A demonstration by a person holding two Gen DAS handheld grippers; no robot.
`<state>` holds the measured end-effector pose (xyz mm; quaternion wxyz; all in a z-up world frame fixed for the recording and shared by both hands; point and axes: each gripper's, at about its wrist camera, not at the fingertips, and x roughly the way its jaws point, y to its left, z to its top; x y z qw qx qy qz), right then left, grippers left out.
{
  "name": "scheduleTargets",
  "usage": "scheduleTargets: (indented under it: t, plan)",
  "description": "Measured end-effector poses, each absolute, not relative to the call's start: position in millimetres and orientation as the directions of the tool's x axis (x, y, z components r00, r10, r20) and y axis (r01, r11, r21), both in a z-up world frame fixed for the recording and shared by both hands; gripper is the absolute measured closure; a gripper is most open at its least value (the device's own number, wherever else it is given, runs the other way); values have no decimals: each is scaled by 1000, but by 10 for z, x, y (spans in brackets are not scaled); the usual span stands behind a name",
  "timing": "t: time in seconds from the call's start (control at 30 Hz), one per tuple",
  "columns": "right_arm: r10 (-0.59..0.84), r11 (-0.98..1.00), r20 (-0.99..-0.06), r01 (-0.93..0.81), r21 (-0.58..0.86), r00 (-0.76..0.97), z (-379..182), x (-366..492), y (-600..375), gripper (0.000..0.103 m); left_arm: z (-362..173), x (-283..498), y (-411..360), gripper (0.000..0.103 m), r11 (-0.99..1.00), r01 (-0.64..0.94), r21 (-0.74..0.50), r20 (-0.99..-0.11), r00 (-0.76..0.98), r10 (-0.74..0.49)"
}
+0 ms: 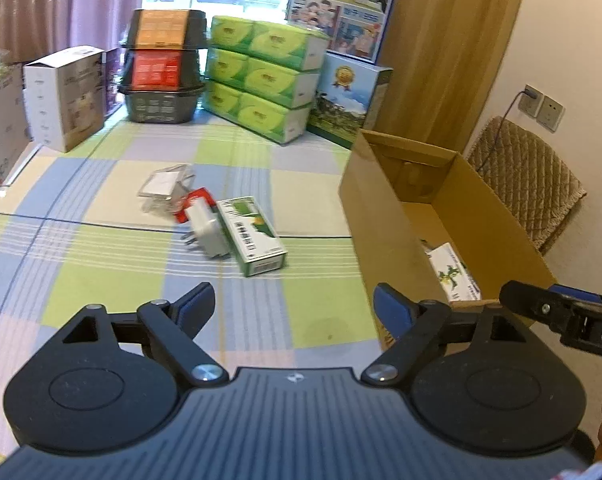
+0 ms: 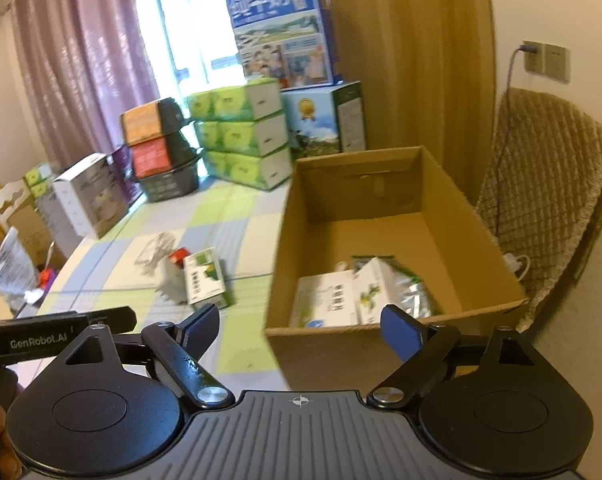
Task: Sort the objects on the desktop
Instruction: 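Move both tools back over the table toward the plug and mouthwash box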
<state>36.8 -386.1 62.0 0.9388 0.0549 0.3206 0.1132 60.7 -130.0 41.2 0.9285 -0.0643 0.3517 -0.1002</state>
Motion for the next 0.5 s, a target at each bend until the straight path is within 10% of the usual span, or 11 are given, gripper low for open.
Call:
scheduleTargets:
  t: [0.5]
  plan:
    - [326, 944, -611, -285, 167, 722, 503, 287, -3323, 9, 341, 405, -655, 7, 989, 40, -144, -654, 746, -126]
